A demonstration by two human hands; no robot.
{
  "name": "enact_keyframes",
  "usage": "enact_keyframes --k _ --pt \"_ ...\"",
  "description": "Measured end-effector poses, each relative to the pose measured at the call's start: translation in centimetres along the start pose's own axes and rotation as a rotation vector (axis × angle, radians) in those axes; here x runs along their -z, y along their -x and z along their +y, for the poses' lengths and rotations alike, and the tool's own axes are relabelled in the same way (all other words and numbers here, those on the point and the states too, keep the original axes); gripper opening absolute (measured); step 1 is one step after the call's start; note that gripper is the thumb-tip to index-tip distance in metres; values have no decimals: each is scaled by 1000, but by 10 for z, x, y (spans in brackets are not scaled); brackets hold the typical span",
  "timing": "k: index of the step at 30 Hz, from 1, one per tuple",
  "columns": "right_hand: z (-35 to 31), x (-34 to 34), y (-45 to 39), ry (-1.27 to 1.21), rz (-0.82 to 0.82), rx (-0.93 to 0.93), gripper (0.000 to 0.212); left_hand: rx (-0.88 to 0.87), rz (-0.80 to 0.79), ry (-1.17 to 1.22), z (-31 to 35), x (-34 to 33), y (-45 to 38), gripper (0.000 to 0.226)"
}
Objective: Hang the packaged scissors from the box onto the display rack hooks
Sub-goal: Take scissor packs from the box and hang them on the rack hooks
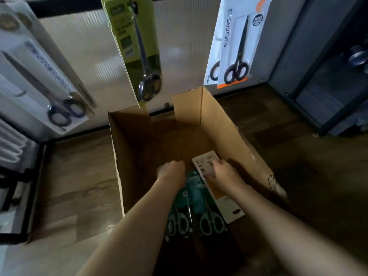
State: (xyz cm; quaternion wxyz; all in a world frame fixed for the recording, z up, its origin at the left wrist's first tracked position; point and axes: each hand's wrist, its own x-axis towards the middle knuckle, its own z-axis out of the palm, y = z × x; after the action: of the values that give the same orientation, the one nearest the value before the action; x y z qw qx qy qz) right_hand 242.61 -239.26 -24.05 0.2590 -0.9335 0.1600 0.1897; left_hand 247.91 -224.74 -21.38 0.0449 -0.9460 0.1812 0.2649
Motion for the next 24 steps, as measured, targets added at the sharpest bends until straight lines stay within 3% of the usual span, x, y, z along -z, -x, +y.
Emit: enact_keyframes --k 4,11,24 --pt "3 -22 -9 -28 -57 -109 65 -30 -47 24 11 -16 -9 33" --pt "8 -41 -15 130 17 -111 69 -18 -166 -8 -2 -41 -14 62" --pt "11 -35 -8 168 50 -109 50 248 -174 242 -13 -61 -19 73"
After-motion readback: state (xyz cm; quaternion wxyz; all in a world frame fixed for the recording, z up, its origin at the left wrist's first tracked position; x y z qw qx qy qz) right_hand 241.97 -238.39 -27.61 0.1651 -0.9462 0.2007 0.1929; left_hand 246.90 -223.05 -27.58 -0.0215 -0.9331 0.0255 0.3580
